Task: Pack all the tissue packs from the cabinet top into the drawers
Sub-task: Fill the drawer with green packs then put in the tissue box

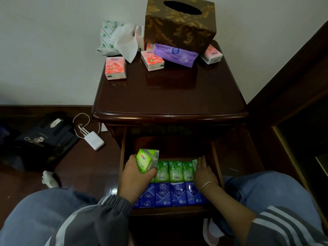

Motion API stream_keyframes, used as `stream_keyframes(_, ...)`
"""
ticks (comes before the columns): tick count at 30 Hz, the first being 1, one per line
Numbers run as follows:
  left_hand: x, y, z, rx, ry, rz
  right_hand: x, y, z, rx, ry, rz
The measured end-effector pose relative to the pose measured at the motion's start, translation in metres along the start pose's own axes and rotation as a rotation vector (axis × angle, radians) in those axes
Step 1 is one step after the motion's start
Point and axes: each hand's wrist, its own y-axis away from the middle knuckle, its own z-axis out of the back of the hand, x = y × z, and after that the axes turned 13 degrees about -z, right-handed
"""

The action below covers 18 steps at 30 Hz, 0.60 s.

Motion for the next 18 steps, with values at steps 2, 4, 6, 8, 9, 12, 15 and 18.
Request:
stream_keyframes(2,-0.001,-0.001,-0.001,0.0,0.009,-0.002,-0.002,-0.003,0.001,0.077,-0.021,0.025)
stream_keyframes(4,-0.002,-0.001,-0.002,0.003,0.018,-0.002,-0.005,-0.006,0.005,0.088,-0.006,0.059)
stream_keyframes(6,-0.004,-0.001,-0.003,0.002,0.022,-0.002,-0.009,-0.007,0.009,0.075,-0.02,0.064)
stream_keyframes(8,-0.006,-0.001,-0.003,-0.002,0.031,-0.007,-0.011,-0.006,0.01,0.033,-0.022,0.043)
stream_keyframes(9,-0.006,-0.001,-0.003,-0.002,0.034,-0.011,-0.011,-0.004,0.009,0.006,-0.012,0.024)
stream_keyframes(12,-0.007,0.0,-0.004,-0.002,0.042,-0.014,-0.007,-0.001,0.007,-0.046,0.065,-0.008)
stream_keyframes(15,-0.006,0.001,-0.003,-0.002,0.055,-0.008,-0.004,-0.002,0.01,-0.018,0.117,-0.01)
stream_keyframes(18,-0.006,-0.001,-0.002,-0.004,0.046,-0.011,-0.003,0.0,0.011,0.056,0.144,0.035)
